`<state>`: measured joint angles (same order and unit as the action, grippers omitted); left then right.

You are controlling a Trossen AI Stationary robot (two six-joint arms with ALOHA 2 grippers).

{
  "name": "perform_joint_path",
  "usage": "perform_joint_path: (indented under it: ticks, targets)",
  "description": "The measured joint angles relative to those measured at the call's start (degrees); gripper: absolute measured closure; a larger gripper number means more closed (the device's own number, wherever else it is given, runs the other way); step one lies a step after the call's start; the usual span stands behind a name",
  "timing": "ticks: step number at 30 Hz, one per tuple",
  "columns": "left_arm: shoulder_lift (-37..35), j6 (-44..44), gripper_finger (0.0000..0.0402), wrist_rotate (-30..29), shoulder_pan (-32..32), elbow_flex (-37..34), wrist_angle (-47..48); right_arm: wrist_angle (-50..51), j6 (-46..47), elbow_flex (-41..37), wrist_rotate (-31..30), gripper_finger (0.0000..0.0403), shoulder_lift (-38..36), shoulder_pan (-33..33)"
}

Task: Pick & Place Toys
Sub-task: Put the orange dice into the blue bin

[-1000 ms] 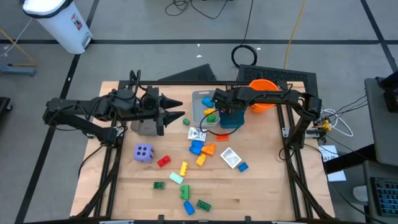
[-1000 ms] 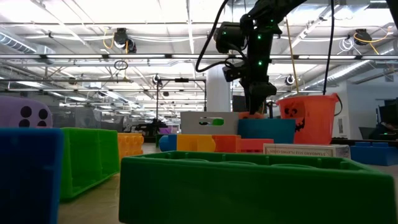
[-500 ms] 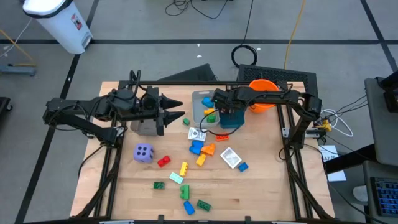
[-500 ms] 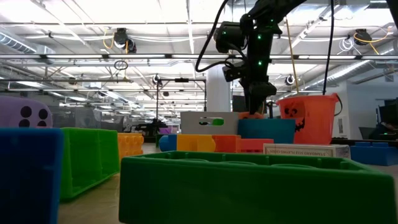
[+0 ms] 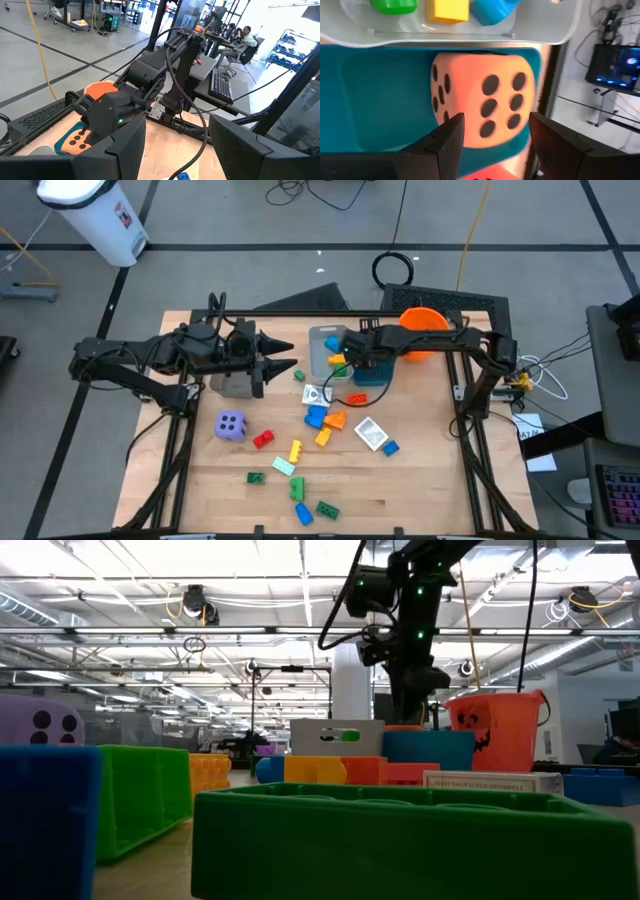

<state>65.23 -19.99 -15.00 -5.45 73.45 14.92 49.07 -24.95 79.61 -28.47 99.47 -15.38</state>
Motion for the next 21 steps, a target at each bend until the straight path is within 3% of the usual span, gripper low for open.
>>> perform_joint_path:
  ticks: [7, 14, 21]
  targets:
    - [0.00, 0.04, 0.0174, 0.00, 0.00, 0.00, 0.00, -1.06, 1.22, 0.04, 0.66, 0.0191, -5.78, 0.87]
    - [0.00, 0.35, 0.0174, 0.00, 0.09, 0.00, 0.00, 4.10, 7.73, 0.09, 18.15, 0.0224, -8.84, 0.74]
    - [0.00, 0.32, 0.0174, 0.00, 0.09, 0.00, 0.00, 6.05, 8.70, 0.00, 26.17, 0.0253, -7.12, 0.76]
